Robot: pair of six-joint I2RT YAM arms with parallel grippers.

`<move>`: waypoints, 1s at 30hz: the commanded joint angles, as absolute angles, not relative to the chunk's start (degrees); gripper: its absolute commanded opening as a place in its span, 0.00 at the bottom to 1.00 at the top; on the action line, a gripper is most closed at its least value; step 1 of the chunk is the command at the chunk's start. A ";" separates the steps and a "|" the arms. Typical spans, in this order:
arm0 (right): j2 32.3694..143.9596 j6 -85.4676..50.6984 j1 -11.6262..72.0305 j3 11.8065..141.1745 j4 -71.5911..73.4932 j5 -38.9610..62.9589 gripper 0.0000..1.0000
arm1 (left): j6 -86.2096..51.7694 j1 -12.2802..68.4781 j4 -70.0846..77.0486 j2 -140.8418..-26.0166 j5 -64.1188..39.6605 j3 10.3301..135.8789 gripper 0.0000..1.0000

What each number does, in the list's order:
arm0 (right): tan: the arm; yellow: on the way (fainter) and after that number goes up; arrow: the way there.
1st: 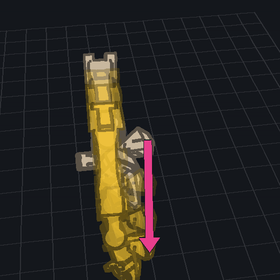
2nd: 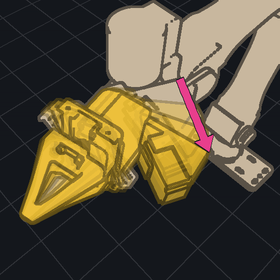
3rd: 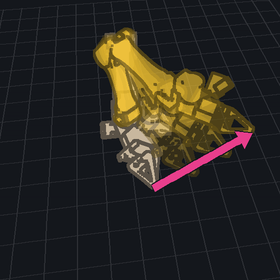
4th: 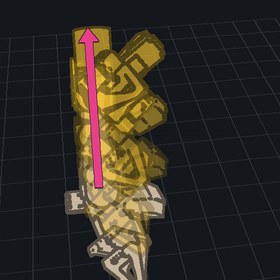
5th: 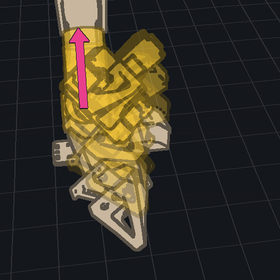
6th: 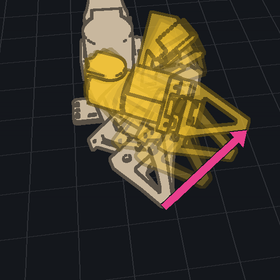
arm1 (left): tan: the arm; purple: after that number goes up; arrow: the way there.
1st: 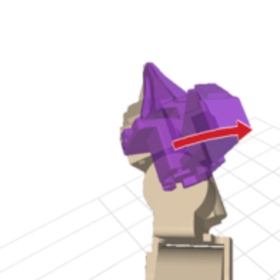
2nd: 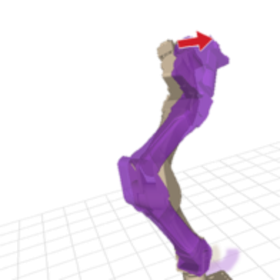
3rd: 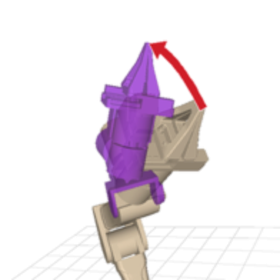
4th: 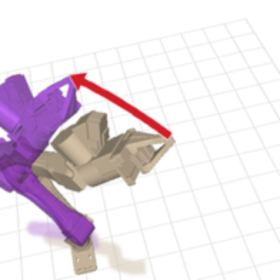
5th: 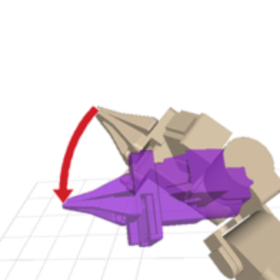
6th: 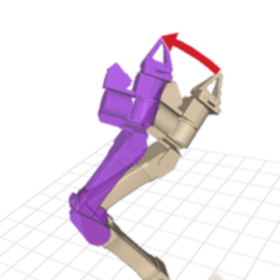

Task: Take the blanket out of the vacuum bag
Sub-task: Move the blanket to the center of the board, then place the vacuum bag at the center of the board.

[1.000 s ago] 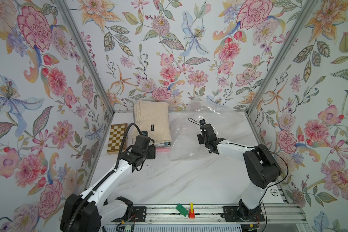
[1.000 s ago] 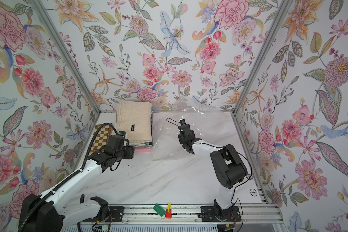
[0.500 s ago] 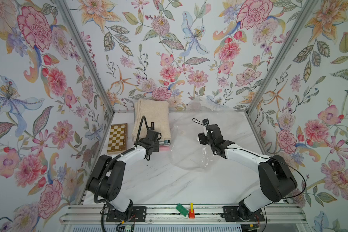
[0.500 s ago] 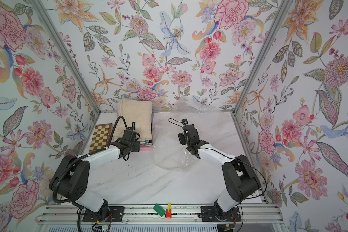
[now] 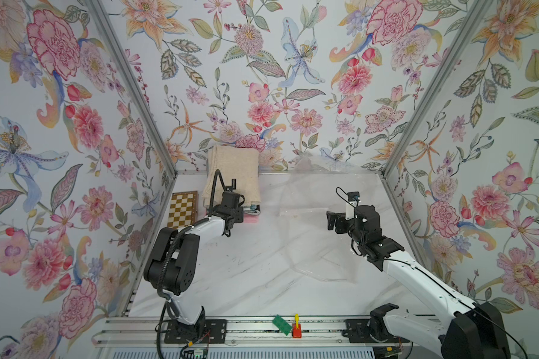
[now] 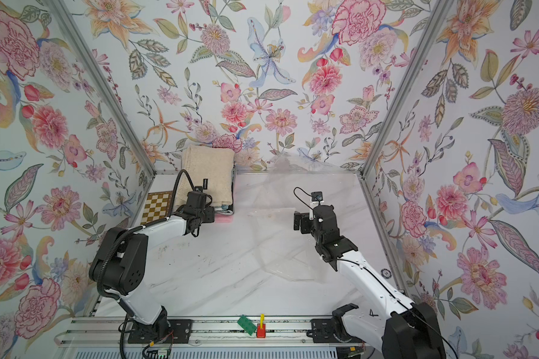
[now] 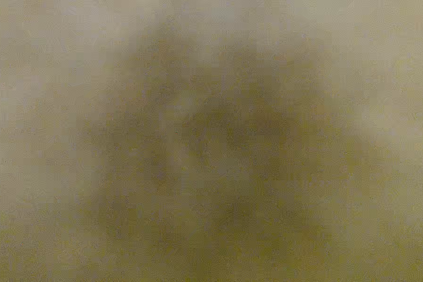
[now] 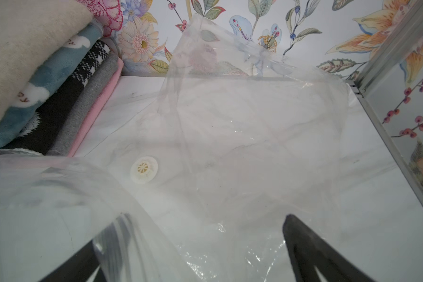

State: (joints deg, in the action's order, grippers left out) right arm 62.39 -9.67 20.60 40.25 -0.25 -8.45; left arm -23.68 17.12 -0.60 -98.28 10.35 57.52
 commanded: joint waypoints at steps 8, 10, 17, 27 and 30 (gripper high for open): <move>60.09 -12.16 17.35 39.90 -8.93 17.88 0.99 | -23.57 16.67 -4.39 -67.13 4.68 40.69 0.99; 61.63 -11.92 17.70 41.43 -11.30 20.17 0.99 | -24.25 16.79 -6.72 -63.13 3.49 38.75 0.99; 62.87 -9.14 21.58 45.60 -23.69 17.47 0.99 | -28.47 16.79 -12.63 -54.14 1.85 34.23 0.99; 54.32 -8.67 24.52 54.52 -36.99 14.27 0.99 | -28.73 16.70 -14.85 -50.13 6.93 32.93 0.99; 54.03 -8.64 23.44 57.45 -37.31 12.36 0.99 | -27.46 16.62 -13.28 -50.06 12.14 32.47 0.99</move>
